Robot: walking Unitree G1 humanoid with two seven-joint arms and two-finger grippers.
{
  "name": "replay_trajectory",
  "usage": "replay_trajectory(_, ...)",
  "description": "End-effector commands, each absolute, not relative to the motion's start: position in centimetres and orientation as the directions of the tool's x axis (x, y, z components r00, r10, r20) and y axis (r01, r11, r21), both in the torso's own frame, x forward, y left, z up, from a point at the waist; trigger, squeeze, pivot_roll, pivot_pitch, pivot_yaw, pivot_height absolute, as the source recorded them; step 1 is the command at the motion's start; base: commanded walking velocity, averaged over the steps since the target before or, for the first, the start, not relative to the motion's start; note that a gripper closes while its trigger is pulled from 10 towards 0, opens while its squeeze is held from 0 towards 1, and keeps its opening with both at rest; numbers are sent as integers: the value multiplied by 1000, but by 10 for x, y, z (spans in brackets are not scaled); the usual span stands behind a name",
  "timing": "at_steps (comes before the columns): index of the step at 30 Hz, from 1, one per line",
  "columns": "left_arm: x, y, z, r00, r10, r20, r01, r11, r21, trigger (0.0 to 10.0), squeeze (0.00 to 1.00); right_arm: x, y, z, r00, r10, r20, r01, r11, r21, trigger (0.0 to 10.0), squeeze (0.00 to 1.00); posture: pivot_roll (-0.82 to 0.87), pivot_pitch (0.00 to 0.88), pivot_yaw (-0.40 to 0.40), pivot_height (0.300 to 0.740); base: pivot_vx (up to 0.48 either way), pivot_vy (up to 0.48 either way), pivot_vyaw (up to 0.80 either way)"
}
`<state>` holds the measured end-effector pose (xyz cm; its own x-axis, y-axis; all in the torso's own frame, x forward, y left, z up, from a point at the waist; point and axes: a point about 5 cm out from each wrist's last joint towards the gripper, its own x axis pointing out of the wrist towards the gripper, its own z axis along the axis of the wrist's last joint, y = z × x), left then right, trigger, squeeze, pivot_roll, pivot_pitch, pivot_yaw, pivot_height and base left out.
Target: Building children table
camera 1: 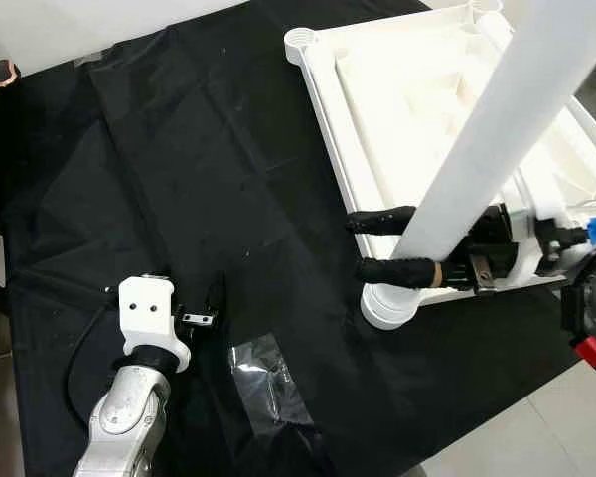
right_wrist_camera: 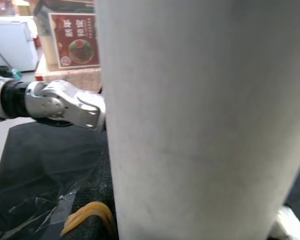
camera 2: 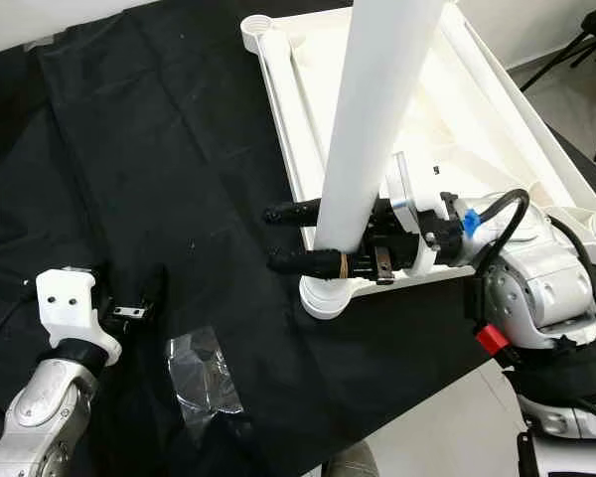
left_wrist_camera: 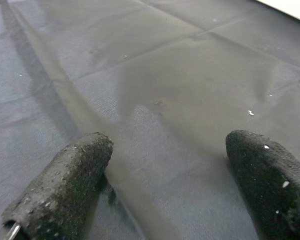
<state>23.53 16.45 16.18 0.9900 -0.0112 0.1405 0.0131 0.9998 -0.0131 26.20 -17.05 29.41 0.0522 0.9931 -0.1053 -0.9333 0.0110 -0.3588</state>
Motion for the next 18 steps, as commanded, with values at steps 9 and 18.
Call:
replay_trajectory(9,233,169,154,995,4,102,-2,1000,-17,10000,0,276,-178,251,245,954,-171,-959,213,-187,10000,0,19,410,84,740,0,0,0)
replay_trajectory(18,235,170,153,995,5,102,-3,1000,-16,10000,0,277,-171,223,468,851,-240,-883,439,-164,10000,0,9,406,80,740,0,0,0)
